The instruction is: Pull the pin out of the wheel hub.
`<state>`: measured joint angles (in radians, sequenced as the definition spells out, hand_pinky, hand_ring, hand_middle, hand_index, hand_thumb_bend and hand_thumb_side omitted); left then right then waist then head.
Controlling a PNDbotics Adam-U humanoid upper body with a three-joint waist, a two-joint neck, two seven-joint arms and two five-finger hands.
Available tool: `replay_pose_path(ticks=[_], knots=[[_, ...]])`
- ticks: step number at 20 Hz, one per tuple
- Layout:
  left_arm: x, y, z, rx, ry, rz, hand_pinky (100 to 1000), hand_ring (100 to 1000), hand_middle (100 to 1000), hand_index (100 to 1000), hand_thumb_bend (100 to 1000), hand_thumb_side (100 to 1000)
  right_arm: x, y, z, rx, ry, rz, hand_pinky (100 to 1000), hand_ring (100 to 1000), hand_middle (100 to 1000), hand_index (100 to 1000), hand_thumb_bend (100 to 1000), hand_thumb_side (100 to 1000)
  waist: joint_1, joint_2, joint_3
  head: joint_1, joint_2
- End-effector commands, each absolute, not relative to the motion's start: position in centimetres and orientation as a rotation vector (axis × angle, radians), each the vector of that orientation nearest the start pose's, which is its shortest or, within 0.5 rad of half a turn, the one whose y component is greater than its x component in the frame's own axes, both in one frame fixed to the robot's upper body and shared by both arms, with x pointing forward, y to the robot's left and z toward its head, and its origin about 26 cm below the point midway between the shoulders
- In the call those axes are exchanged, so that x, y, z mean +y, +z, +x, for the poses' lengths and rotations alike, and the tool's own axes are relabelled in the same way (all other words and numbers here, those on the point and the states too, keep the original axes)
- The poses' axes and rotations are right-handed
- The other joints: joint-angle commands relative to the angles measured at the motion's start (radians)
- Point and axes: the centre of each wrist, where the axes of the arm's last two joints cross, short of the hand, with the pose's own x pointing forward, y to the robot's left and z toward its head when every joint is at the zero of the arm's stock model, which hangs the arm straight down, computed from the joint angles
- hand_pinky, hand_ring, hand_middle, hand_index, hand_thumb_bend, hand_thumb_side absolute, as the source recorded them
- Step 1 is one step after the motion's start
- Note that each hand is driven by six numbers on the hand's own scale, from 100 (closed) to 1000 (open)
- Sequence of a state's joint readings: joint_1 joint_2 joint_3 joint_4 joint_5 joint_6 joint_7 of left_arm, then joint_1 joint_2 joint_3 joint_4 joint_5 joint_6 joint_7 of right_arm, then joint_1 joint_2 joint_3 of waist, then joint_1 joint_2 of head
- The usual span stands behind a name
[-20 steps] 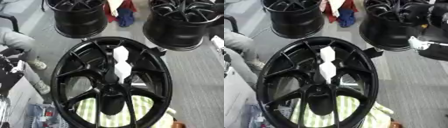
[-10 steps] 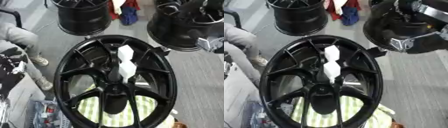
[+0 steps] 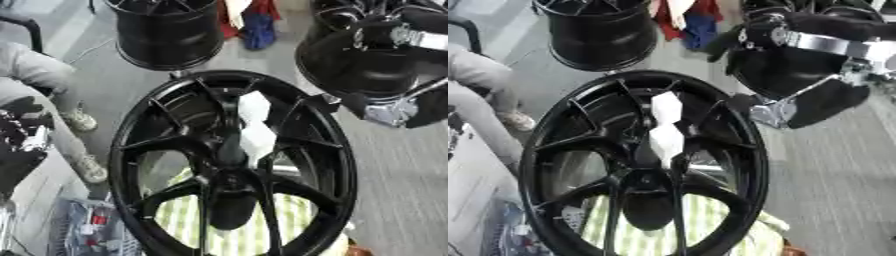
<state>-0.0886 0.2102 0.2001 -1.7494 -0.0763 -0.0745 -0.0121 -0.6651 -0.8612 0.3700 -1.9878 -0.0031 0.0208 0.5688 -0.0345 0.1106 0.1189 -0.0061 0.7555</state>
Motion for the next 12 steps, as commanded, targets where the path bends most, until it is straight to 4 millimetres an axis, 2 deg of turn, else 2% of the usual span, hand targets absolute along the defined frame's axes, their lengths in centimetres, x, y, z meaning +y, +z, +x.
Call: replay_pose_path(ticks=[1, 4, 12], knots=[[33.1, 9.5, 29.2, -1.943, -0.166, 0.385, 642, 622, 681, 811, 247, 308, -22.2, 29.8, 30.3, -1.809, 1.839, -0.147, 806, 796, 861, 940, 193, 242, 0.001, -0.009, 0.004, -0.009, -0.007], [33.0, 9.5, 29.2, -1.945, -0.171, 0.379, 642, 623, 682, 811, 246, 309, -21.3, 29.7, 30.4, -1.790, 1.886, -0.117, 814, 823, 878, 943, 236, 275, 0.000, -0.008, 0.009, -0.013, -0.008], [32.9, 9.4, 29.3, -1.945, -0.185, 0.367, 641, 623, 682, 811, 244, 311, -20.0, 28.5, 31.8, -1.731, 1.942, -0.084, 826, 841, 896, 950, 240, 273, -0.003, -0.005, 0.020, -0.018, -0.008]])
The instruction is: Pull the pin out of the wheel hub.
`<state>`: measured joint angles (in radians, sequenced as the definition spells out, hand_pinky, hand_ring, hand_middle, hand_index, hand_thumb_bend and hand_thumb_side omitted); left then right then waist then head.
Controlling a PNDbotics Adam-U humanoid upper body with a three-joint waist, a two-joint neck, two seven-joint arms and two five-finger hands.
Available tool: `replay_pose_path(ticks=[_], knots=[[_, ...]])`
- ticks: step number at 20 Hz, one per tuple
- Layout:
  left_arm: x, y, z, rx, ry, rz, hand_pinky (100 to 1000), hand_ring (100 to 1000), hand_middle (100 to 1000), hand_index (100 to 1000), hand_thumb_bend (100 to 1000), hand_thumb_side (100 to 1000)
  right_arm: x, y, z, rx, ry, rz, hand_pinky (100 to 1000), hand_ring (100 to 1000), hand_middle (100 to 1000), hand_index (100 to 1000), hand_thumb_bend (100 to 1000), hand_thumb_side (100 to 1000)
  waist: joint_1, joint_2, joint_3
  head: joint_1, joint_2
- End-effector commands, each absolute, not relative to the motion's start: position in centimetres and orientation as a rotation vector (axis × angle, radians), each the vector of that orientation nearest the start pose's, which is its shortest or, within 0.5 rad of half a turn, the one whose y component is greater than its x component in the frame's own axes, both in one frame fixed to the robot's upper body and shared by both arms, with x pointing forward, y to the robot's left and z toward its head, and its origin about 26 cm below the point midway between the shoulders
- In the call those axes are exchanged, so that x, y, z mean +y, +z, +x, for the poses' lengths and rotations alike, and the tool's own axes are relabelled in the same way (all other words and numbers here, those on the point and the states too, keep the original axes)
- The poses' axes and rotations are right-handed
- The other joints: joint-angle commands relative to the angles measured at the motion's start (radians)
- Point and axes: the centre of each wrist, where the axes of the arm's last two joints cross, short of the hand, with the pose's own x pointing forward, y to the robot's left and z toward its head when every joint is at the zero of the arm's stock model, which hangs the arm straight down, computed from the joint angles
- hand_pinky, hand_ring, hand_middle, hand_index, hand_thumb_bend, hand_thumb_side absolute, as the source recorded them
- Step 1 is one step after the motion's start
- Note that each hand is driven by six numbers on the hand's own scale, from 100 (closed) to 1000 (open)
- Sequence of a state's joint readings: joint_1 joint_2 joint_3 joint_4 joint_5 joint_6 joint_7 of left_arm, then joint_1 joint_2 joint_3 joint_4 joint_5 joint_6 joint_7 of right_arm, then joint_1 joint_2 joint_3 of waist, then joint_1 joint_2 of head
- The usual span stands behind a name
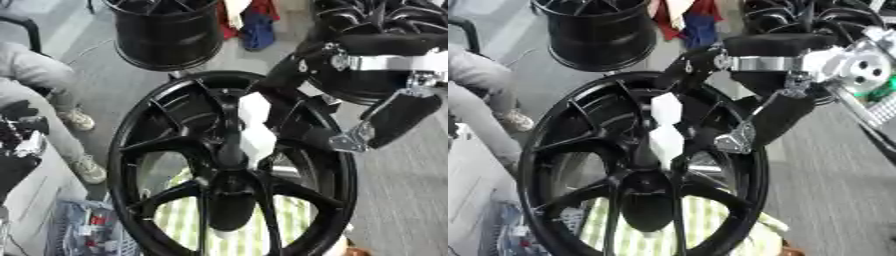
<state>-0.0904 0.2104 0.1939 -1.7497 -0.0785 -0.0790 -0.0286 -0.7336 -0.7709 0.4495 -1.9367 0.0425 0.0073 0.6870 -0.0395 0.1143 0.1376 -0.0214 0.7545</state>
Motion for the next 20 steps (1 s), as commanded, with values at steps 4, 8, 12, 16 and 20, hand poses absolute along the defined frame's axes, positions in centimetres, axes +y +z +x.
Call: replay_pose_path(ticks=[4, 8, 12, 16, 20], knots=[[32.8, 9.4, 29.3, -1.946, -0.189, 0.362, 641, 623, 682, 811, 242, 311, -19.6, 27.7, 32.6, -1.706, 1.951, -0.071, 824, 839, 889, 949, 238, 286, 0.002, -0.006, 0.007, -0.003, -0.007], [32.7, 9.4, 29.3, -1.946, -0.193, 0.358, 641, 624, 682, 811, 241, 312, -19.2, 27.0, 33.4, -1.687, 1.955, -0.065, 825, 838, 887, 948, 237, 296, 0.002, -0.004, 0.012, -0.005, -0.006], [32.6, 9.4, 29.4, -1.948, -0.195, 0.354, 641, 624, 682, 811, 241, 312, -19.1, 26.4, 34.2, -1.675, 1.945, -0.062, 823, 830, 879, 945, 234, 301, 0.003, -0.004, 0.014, -0.006, -0.006], [32.6, 9.4, 29.4, -1.948, -0.196, 0.352, 641, 624, 683, 811, 239, 312, -19.0, 25.9, 34.8, -1.663, 1.940, -0.059, 822, 828, 877, 943, 226, 301, 0.003, -0.004, 0.017, -0.007, -0.005], [32.6, 9.4, 29.4, -1.950, -0.197, 0.351, 641, 625, 683, 811, 238, 313, -18.8, 25.5, 35.2, -1.656, 1.940, -0.055, 821, 826, 873, 941, 231, 305, 0.003, -0.004, 0.021, -0.008, -0.005]])
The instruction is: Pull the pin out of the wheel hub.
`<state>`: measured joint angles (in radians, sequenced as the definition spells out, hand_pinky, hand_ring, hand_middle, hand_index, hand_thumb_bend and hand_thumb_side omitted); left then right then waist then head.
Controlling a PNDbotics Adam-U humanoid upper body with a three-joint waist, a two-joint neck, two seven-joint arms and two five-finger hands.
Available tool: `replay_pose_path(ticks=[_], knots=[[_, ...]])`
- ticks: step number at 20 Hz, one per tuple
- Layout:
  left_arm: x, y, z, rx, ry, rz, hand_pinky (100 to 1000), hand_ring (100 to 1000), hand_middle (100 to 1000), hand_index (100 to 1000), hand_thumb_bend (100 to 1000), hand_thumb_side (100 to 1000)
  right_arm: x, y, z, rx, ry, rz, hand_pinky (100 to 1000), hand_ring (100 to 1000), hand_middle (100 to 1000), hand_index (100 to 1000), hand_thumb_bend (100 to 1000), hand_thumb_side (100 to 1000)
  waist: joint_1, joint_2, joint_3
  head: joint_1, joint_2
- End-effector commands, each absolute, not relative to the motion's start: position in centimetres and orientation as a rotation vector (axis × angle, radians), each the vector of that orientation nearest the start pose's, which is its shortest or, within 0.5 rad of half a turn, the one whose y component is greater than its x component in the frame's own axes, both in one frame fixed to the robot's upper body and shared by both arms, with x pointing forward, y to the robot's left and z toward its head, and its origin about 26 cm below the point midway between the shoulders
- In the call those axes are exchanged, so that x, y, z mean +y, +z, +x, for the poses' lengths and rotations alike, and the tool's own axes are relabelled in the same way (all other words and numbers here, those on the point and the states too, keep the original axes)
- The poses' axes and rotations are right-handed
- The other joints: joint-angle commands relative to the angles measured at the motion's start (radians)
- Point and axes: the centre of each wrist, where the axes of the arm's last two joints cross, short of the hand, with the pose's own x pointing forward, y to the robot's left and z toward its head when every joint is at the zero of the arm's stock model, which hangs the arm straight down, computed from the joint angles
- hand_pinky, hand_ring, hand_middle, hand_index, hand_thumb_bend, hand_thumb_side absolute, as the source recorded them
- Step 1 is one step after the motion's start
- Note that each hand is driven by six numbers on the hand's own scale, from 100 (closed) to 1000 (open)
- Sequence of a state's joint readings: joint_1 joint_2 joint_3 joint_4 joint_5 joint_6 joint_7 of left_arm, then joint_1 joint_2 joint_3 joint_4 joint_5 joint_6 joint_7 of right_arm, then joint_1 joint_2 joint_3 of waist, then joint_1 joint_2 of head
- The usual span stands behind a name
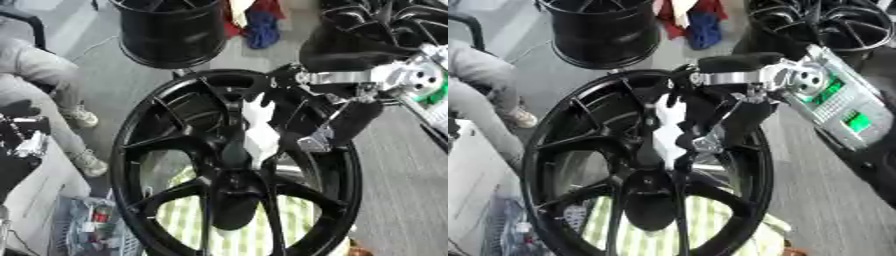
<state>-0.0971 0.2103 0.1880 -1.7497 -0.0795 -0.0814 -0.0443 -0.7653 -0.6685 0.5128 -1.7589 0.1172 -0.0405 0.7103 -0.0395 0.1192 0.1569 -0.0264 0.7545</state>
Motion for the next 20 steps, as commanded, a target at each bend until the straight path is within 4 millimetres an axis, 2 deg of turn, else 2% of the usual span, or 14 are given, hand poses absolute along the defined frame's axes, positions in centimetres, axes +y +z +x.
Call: replay_pose_path(ticks=[1, 20], knots=[[32.6, 9.5, 29.4, -1.951, -0.198, 0.350, 641, 625, 683, 811, 238, 313, -18.7, 25.4, 35.3, -1.653, 1.942, -0.054, 821, 826, 872, 940, 231, 305, 0.003, -0.009, 0.002, -0.004, -0.005], [32.5, 9.5, 29.5, -1.955, -0.204, 0.343, 641, 626, 684, 812, 233, 315, -18.8, 23.4, 36.8, -1.592, 1.948, -0.066, 815, 792, 817, 921, 233, 315, 0.002, -0.006, 0.009, -0.003, -0.002]])
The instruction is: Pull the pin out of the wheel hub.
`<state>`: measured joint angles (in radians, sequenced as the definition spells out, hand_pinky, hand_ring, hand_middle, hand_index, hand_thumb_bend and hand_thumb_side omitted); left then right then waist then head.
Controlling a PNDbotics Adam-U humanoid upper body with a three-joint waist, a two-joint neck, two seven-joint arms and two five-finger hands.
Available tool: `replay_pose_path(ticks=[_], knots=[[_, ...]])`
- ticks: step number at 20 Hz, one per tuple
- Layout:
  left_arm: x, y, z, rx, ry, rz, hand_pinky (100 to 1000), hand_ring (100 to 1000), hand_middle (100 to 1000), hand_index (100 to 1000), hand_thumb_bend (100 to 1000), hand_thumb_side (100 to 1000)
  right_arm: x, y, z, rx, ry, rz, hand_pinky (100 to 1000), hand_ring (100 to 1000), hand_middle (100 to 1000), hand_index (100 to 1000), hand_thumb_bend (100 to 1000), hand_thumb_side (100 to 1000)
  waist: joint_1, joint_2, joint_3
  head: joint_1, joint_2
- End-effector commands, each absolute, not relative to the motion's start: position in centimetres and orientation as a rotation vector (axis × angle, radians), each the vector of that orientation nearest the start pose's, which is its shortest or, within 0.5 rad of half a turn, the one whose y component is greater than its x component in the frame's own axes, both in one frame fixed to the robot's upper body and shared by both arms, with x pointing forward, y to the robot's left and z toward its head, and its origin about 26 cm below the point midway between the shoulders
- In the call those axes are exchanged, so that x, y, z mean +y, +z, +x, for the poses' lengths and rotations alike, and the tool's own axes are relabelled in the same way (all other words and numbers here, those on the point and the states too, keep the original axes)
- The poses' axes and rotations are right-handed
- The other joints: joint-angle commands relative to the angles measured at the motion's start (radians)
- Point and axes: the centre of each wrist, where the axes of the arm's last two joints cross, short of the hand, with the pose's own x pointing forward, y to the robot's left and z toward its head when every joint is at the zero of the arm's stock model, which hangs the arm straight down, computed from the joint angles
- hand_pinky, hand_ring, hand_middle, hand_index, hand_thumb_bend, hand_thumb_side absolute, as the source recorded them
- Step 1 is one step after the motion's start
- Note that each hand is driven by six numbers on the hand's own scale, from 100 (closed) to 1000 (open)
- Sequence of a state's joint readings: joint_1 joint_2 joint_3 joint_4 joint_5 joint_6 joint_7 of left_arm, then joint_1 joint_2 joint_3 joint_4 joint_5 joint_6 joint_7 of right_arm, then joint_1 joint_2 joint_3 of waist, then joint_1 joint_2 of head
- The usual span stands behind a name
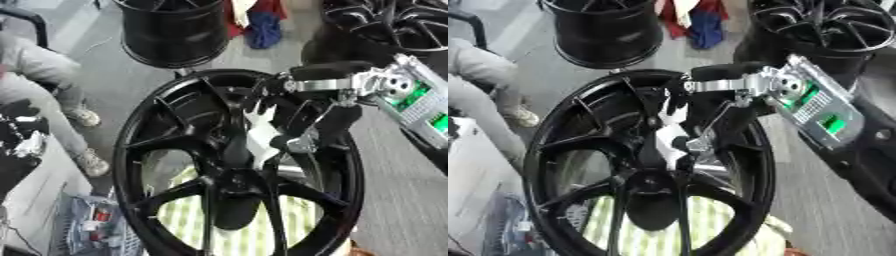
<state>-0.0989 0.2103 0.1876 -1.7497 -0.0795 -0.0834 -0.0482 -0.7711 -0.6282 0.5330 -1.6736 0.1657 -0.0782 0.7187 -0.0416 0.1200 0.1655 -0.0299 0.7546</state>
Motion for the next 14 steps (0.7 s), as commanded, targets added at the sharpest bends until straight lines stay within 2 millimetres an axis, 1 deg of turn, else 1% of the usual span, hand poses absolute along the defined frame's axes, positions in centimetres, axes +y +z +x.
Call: replay_pose_path(ticks=[1, 9, 14], knots=[[32.51, 9.55, 29.50, -1.955, -0.204, 0.343, 641, 626, 684, 812, 232, 315, -18.81, 23.30, 36.82, -1.588, 1.947, -0.068, 815, 791, 815, 919, 234, 315, 0.004, -0.007, 0.001, 0.001, -0.003], [32.54, 9.56, 29.47, -1.956, -0.202, 0.344, 642, 627, 685, 812, 229, 316, -19.05, 22.45, 37.25, -1.549, 1.965, -0.080, 816, 791, 814, 912, 239, 310, 0.006, -0.006, 0.002, 0.002, -0.003], [32.54, 9.54, 29.47, -1.956, -0.202, 0.344, 642, 627, 685, 812, 228, 316, -19.21, 22.41, 36.96, -1.541, 1.990, -0.080, 816, 785, 806, 903, 242, 305, 0.006, -0.006, -0.001, 0.005, -0.003]])
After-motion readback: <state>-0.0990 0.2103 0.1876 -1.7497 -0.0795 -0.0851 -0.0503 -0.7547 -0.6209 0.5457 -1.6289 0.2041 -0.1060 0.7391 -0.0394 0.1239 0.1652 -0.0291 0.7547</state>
